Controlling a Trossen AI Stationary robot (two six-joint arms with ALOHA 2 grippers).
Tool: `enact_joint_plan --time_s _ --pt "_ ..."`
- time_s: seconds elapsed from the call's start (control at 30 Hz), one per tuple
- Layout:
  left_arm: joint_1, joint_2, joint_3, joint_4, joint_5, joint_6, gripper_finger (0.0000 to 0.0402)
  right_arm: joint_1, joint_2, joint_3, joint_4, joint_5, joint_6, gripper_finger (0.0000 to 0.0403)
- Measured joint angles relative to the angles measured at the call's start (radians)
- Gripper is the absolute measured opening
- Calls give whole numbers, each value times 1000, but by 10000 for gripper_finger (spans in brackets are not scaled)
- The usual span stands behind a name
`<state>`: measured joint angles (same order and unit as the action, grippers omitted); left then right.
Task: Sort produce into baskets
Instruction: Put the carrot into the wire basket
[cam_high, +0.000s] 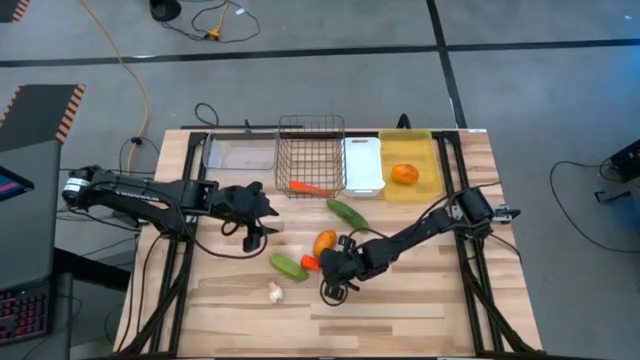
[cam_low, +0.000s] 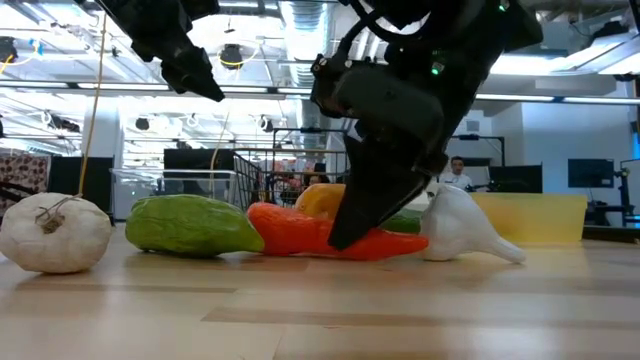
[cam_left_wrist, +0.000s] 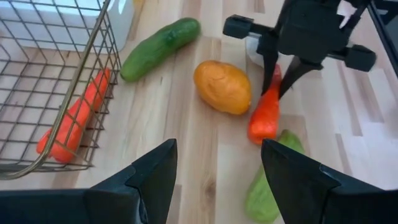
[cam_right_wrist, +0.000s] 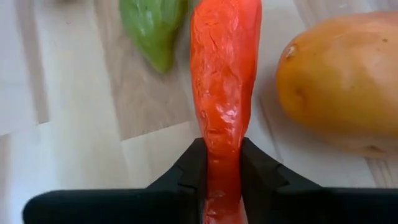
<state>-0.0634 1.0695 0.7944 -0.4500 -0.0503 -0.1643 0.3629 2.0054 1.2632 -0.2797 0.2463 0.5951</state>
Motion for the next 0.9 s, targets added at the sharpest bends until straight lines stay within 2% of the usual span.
enact_joint_plan --time_s 0.17,0.43,0.7,0.9 --pt "-4 0 0 0 -12 -21 219 -7 -53 40 -58 -31 -11 120" --pt "-4 0 0 0 -14 -17 219 -68 -204 78 -159 -5 -112 110" --pt "-4 0 0 0 -14 -16 219 -213 -332 79 -181 101 -244 112" --pt "-4 0 0 0 -14 -16 219 -365 -332 79 -122 104 -313 113"
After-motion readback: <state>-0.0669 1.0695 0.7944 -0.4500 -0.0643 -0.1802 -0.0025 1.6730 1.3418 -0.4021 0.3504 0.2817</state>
